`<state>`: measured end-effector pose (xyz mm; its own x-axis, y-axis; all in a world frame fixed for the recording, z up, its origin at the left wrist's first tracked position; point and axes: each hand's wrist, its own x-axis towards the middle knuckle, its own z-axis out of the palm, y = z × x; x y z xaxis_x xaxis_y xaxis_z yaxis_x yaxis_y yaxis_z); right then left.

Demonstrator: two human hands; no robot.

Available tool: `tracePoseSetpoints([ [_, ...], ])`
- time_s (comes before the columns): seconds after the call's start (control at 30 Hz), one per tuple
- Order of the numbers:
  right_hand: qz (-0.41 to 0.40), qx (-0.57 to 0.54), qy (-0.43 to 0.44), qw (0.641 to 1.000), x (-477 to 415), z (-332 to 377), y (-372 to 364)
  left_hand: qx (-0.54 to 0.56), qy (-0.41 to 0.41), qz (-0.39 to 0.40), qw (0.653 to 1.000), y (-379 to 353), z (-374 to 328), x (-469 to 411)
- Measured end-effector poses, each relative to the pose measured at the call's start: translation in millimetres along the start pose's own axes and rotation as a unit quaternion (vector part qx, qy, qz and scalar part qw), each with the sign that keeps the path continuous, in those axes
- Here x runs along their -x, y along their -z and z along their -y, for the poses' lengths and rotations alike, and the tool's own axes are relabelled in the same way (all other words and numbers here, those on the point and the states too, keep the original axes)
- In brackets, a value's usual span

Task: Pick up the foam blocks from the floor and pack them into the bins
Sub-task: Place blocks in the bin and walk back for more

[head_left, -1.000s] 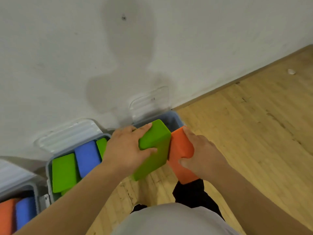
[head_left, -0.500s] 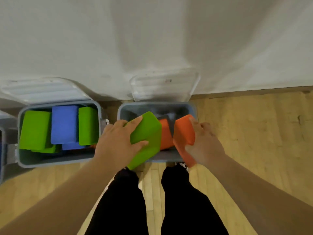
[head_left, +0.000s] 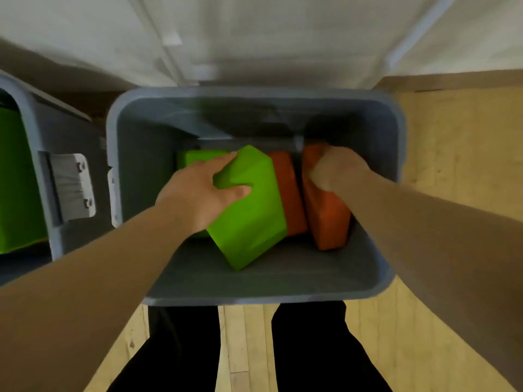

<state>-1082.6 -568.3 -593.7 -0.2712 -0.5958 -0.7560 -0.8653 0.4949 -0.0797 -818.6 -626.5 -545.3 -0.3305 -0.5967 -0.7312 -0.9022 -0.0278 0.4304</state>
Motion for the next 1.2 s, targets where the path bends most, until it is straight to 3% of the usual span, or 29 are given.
tracePoseSetpoints([
  [0.13, -0.179, -0.081, -0.054, 0.979, -17.0, 11.1, -13.0, 0.053, -0.022, 0.038, 0.998, -1.2, 15.2, -34.9],
  [0.17, -0.187, -0.080, -0.048, 0.978, -15.2, 11.0, -19.0, 0.061, -0.023, 0.046, 0.997, -1.0, 18.3, -40.1],
  [0.33, -0.053, -0.096, -0.027, 0.994, 0.8, -21.9, -82.0, 0.047, -0.018, 0.058, 0.997, -1.0, 21.1, -57.0],
  [0.47, -0.050, -0.108, -0.034, 0.992, 2.2, -32.2, -89.4, 0.002, -0.023, 0.073, 0.997, -1.5, 16.5, -65.6],
  [0.67, -0.013, -0.126, -0.065, 0.990, 36.3, -43.1, -90.2, 0.074, -0.067, 0.073, 0.992, -24.6, -7.9, -81.9],
  [0.77, -0.070, -0.148, -0.015, 0.986, 64.5, -42.9, -88.3, 0.133, -0.053, 0.032, 0.989, -52.1, -18.4, -98.4],
  [0.83, -0.071, -0.139, 0.035, 0.987, 74.6, -40.0, -95.2, 0.105, -0.034, -0.024, 0.994, -72.5, -24.5, -107.1],
  [0.97, -0.042, -0.019, 0.032, 0.998, 61.9, -40.5, -120.5, 0.064, 0.038, -0.096, 0.993, -104.0, -24.8, -112.8],
  [1.1, -0.058, 0.034, 0.018, 0.998, 51.9, -36.2, -133.4, 0.027, 0.019, -0.054, 0.998, -111.2, -0.8, -121.5],
  [1.2, -0.019, 0.049, 0.008, 0.999, 53.5, -25.2, -136.3, -0.019, 0.026, -0.002, 0.999, -108.5, 9.9, -115.8],
])
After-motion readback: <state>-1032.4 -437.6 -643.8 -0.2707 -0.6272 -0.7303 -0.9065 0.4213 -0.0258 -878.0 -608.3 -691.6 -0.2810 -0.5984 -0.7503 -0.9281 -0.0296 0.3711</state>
